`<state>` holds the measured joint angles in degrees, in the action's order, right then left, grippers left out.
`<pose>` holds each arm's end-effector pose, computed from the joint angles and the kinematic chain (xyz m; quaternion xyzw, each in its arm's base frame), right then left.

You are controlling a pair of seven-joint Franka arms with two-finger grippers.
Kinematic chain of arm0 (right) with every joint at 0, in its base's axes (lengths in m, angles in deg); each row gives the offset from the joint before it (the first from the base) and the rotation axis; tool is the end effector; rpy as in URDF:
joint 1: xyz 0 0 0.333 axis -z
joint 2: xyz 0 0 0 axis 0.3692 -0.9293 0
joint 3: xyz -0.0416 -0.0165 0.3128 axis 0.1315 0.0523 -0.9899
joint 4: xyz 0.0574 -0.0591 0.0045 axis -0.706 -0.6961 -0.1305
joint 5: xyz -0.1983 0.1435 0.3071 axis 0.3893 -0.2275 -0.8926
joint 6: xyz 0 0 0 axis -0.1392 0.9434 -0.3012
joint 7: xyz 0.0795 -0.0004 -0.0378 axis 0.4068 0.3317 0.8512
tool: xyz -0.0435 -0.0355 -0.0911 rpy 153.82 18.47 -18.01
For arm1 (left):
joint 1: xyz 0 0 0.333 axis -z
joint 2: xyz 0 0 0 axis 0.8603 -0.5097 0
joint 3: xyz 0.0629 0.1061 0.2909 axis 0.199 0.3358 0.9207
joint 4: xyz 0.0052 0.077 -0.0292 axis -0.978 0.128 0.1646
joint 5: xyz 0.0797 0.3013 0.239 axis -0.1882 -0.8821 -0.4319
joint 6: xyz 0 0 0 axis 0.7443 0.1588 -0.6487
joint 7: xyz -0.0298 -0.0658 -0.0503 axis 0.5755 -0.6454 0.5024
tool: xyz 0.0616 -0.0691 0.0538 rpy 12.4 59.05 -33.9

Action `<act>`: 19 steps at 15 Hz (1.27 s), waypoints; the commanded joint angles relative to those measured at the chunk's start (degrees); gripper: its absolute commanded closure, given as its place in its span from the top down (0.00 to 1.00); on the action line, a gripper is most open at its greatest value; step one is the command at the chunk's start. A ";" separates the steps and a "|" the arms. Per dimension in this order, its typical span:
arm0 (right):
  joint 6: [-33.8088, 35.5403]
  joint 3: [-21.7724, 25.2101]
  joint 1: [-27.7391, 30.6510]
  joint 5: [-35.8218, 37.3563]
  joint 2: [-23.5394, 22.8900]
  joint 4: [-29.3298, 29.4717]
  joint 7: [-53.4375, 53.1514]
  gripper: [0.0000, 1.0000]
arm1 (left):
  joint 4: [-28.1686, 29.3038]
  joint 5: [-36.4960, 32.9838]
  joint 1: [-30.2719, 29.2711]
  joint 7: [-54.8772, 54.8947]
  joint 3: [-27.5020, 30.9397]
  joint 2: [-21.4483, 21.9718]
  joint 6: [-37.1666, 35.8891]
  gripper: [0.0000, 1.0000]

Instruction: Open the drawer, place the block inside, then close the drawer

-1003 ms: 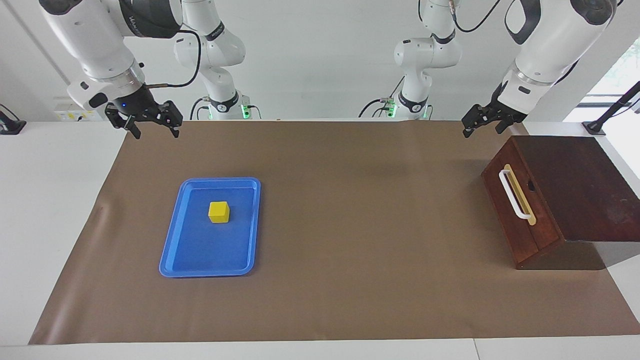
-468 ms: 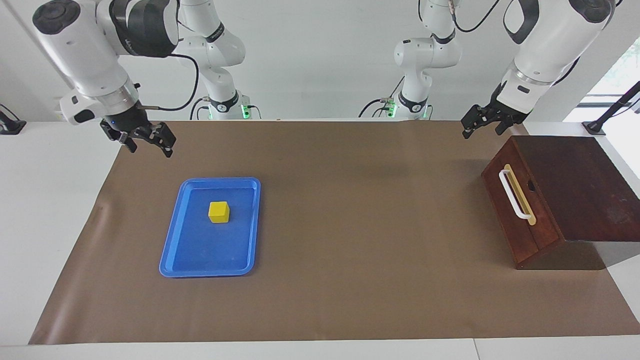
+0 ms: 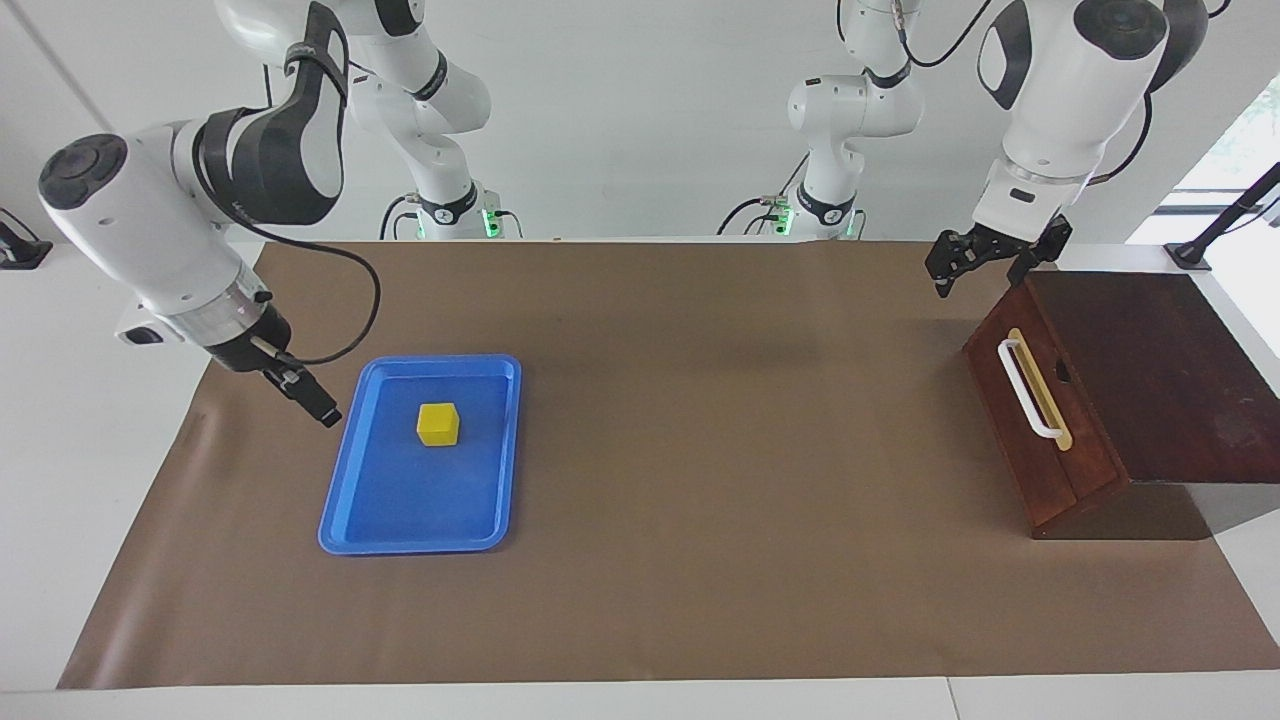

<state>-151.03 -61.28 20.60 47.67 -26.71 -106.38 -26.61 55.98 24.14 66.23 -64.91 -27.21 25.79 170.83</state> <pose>0.6617 -0.0319 0.5021 -0.8977 0.4335 0.0145 0.0771 0.5396 -0.0676 0.5864 -0.9949 0.0111 -0.0052 0.0997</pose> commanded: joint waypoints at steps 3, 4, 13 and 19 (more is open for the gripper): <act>0.61 -0.20 2.02 -9.93 -0.25 -6.49 -24.93 1.00 | 4.63 -8.69 0.86 -0.44 0.59 -0.53 5.41 1.00; 0.53 -0.20 2.82 -12.21 0.81 -9.49 -26.87 0.99 | 5.68 -12.10 1.47 -2.36 0.59 -1.32 6.20 1.00; -4.48 -0.11 5.55 -24.35 6.00 -26.74 -21.81 1.00 | 10.52 -23.30 1.40 -11.78 0.59 -8.62 16.30 1.00; -8.96 -0.20 5.55 -27.78 5.39 -29.29 -14.86 1.00 | 16.23 -23.30 -2.12 -12.49 0.59 -8.18 24.04 1.00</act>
<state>-157.46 -61.22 25.81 22.20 -22.61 -132.99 -44.48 69.32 2.13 65.13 -76.17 -26.38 16.30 191.67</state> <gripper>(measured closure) 0.000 0.000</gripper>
